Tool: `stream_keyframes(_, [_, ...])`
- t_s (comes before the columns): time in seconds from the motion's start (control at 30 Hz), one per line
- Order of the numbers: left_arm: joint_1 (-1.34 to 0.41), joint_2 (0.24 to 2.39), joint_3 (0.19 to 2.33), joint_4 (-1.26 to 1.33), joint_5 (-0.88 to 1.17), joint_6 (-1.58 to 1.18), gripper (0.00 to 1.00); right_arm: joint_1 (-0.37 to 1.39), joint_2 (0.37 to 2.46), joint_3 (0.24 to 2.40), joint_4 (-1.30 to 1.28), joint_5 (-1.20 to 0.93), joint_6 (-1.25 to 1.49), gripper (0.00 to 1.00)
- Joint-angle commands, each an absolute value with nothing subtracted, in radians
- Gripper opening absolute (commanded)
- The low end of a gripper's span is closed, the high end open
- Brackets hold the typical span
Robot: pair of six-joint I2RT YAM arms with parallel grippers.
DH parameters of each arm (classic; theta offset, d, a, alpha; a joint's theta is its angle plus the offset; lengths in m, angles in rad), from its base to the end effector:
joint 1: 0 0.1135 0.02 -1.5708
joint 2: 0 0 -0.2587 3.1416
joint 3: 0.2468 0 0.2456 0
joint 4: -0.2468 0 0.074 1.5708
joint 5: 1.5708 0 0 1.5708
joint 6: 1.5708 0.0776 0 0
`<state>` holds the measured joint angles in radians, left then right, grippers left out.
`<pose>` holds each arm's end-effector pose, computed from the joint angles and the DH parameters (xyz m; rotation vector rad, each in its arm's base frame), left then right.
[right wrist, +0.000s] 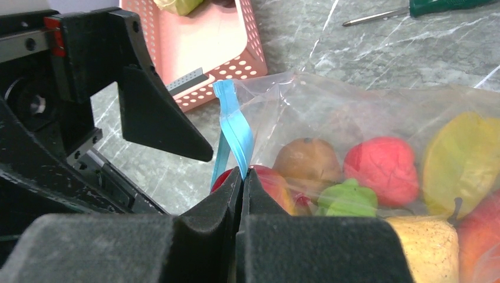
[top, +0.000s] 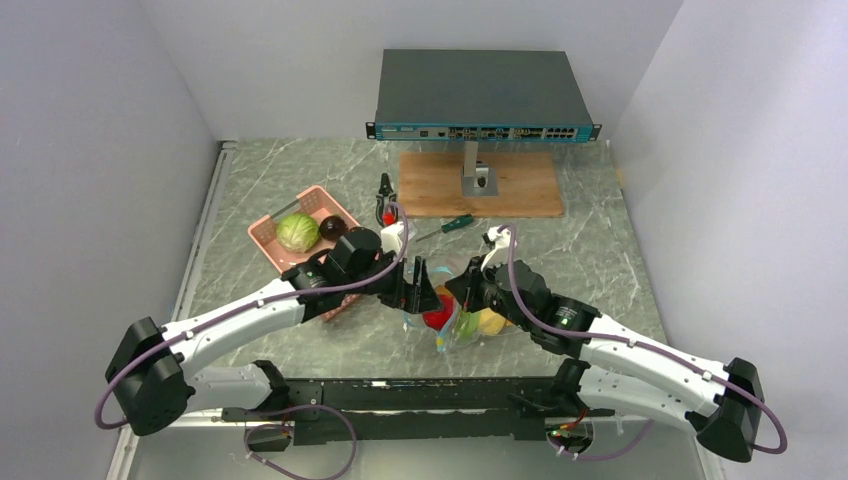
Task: Place the food in the zip-top bag and seal the zipper
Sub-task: Place the fake fruit in the zipper food storage bag, then pick up the fake fruit from the bin.
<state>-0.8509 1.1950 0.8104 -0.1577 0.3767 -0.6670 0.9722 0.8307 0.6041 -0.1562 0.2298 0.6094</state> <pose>0.1721 -0.2395 0.2450 0.4663 2.3096 -1.2348 0.1441 0.1799 0.2536 -0.2103 2.0230 0.8090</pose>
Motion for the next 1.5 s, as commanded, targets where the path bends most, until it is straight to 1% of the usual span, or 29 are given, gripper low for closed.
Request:
stream_keyframes(0.0, [-0.855, 1.139, 0.843, -0.214, 0.309, -0.622, 1.00, 0.975, 0.846, 0.642, -0.121, 0.247, 0.593, 0.00])
stream_keyframes(0.27, [-0.836, 1.010, 0.801, -0.269, 0.127, -0.618, 1.00, 0.975, 0.864, 0.653, -0.119, 0.247, 0.583, 0.00])
stream_keyframes(0.43, [-0.811, 0.892, 0.759, -0.339, -0.056, -0.660, 1.00, 0.976, 0.866, 0.656, -0.136, 0.258, 0.572, 0.00])
stream_keyframes(0.57, [-0.777, 0.806, 0.744, -0.453, -0.245, -0.713, 1.00, 0.975, 0.833, 0.625, -0.139, 0.258, 0.594, 0.00])
stream_keyframes(0.63, [-0.736, 0.793, 0.759, -0.531, -0.336, -0.723, 1.00, 0.976, 0.821, 0.616, -0.141, 0.261, 0.597, 0.00])
stream_keyframes(0.7, [-0.684, 0.803, 0.774, -0.581, -0.377, -0.708, 1.00, 0.975, 0.821, 0.618, -0.143, 0.266, 0.589, 0.00])
stream_keyframes(0.8, [-0.578, 0.827, 0.768, -0.585, -0.390, -0.691, 1.00, 0.975, 0.838, 0.647, -0.155, 0.264, 0.571, 0.00])
stream_keyframes(0.93, [-0.439, 0.853, 0.721, -0.510, -0.332, -0.743, 1.00, 0.976, 0.855, 0.673, -0.161, 0.242, 0.561, 0.00])
stream_keyframes(1.07, [-0.325, 0.871, 0.655, -0.362, -0.281, -0.859, 1.00, 0.975, 0.854, 0.688, -0.177, 0.231, 0.561, 0.00])
stream_keyframes(1.23, [-0.227, 0.918, 0.583, -0.157, -0.232, -1.005, 1.00, 0.976, 0.820, 0.698, -0.209, 0.238, 0.571, 0.00])
stream_keyframes(1.33, [-0.160, 0.971, 0.591, -0.131, -0.207, -1.082, 1.00, 0.975, 0.783, 0.689, -0.224, 0.250, 0.582, 0.00])
stream_keyframes(1.4, [-0.125, 1.014, 0.618, -0.196, -0.218, -1.181, 1.00, 0.976, 0.760, 0.679, -0.231, 0.259, 0.594, 0.00])
stream_keyframes(1.47, [-0.088, 1.065, 0.635, -0.178, -0.186, -1.206, 1.00, 0.975, 0.745, 0.675, -0.238, 0.262, 0.602, 0.00])
